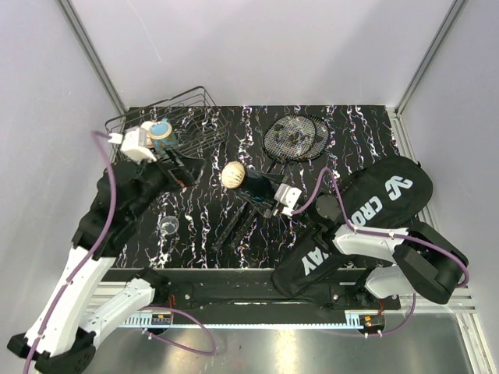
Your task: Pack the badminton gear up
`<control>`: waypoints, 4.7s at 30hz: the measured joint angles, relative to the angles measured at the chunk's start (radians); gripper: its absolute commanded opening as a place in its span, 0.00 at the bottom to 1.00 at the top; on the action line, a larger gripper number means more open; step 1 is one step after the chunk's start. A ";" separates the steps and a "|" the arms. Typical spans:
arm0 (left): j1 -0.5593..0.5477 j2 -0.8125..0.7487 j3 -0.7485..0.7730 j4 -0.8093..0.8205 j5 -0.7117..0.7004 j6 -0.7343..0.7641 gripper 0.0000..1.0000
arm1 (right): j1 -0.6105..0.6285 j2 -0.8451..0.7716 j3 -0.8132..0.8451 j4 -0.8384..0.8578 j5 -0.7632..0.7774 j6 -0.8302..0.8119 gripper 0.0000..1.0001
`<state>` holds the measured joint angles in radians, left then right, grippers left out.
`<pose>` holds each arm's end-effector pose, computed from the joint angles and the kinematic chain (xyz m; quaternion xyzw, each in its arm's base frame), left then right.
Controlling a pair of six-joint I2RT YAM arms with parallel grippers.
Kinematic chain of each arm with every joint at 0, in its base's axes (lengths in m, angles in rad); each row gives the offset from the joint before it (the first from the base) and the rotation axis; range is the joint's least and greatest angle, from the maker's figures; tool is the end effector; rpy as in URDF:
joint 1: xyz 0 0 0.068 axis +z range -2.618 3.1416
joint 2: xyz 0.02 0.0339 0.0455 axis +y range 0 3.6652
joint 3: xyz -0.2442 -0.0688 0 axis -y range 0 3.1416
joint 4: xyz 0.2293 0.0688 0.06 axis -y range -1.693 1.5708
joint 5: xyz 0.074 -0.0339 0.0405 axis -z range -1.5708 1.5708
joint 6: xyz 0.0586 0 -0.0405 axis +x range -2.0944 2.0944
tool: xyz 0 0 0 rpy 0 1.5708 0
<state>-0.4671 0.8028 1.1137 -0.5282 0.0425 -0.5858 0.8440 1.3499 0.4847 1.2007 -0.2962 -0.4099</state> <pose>0.1594 -0.0832 0.3878 -0.0329 0.7789 -0.3289 0.5330 0.1757 0.2233 0.2589 -0.4335 0.3933 0.2571 0.7690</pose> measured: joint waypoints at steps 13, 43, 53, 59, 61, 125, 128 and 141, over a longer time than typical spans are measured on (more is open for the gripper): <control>0.134 0.502 -0.006 -0.131 -0.467 -0.018 0.99 | 0.000 0.000 -0.001 0.006 0.019 0.004 0.42; 0.313 1.109 0.116 0.094 -0.475 -0.166 0.33 | 0.000 -0.002 -0.003 0.010 0.025 0.005 0.42; 0.225 0.915 -0.127 0.135 -0.376 -0.311 0.52 | 0.000 -0.002 -0.003 0.010 0.025 0.006 0.42; 0.119 0.807 -0.236 0.202 -0.251 -0.395 0.84 | 0.000 -0.002 -0.003 0.010 0.025 0.006 0.42; 0.120 0.771 -0.274 0.216 -0.208 -0.404 0.90 | 0.000 -0.002 -0.003 0.010 0.025 0.006 0.42; 0.236 1.216 0.459 -0.239 0.013 0.498 0.43 | 0.000 -0.031 -0.022 0.007 0.044 0.007 0.42; 0.238 1.215 0.428 -0.249 0.016 0.479 0.34 | 0.000 -0.034 -0.025 0.007 0.044 0.007 0.42; 0.240 0.930 0.272 -0.278 0.062 0.381 0.00 | 0.000 -0.034 -0.026 0.007 0.044 0.007 0.42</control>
<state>-0.2276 1.7329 1.3853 -0.8066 0.1047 -0.2047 0.8444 1.3155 0.4591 1.2076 -0.2523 -0.4030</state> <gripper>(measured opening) 0.017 0.726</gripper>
